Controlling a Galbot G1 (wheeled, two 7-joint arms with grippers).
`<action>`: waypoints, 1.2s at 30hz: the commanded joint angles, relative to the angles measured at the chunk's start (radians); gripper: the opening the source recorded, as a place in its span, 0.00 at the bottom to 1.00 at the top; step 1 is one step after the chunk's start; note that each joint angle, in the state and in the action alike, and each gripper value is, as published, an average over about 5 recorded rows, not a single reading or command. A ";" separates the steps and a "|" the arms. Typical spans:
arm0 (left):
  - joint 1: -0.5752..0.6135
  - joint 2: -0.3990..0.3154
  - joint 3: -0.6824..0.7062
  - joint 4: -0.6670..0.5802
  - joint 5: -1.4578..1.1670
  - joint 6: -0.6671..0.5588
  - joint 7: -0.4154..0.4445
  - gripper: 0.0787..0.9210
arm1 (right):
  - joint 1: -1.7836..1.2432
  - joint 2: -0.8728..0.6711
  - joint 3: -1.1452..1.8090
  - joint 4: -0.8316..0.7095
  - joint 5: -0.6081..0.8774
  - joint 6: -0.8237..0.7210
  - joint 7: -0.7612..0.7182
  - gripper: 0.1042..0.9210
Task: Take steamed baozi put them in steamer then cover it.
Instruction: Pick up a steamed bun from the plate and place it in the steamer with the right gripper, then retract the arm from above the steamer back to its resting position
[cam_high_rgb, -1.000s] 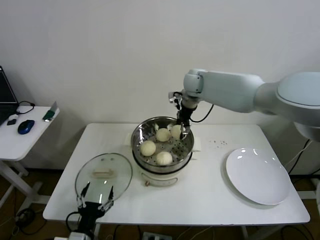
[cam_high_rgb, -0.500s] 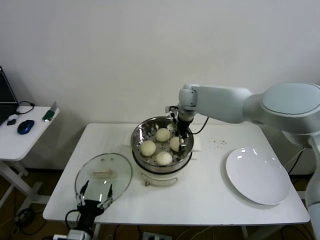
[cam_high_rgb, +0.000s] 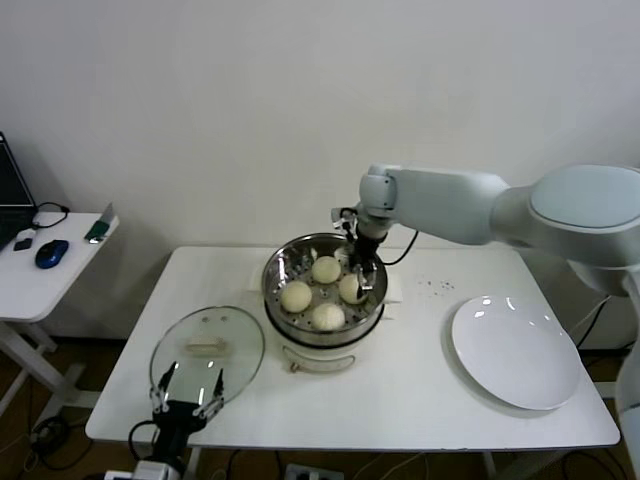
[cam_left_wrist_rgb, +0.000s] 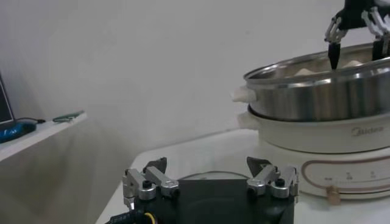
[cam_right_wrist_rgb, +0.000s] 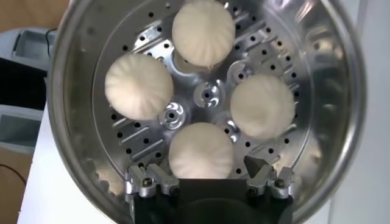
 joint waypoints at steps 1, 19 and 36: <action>0.004 0.007 0.003 0.004 0.003 -0.004 -0.002 0.88 | 0.051 -0.103 0.101 0.036 0.011 0.023 0.000 0.88; -0.029 0.000 -0.022 -0.016 0.045 0.017 -0.038 0.88 | -0.249 -0.528 0.642 0.241 0.019 0.254 0.409 0.88; -0.077 -0.018 -0.053 -0.047 0.272 0.036 -0.105 0.88 | -1.209 -0.745 1.601 0.592 0.033 0.389 0.742 0.88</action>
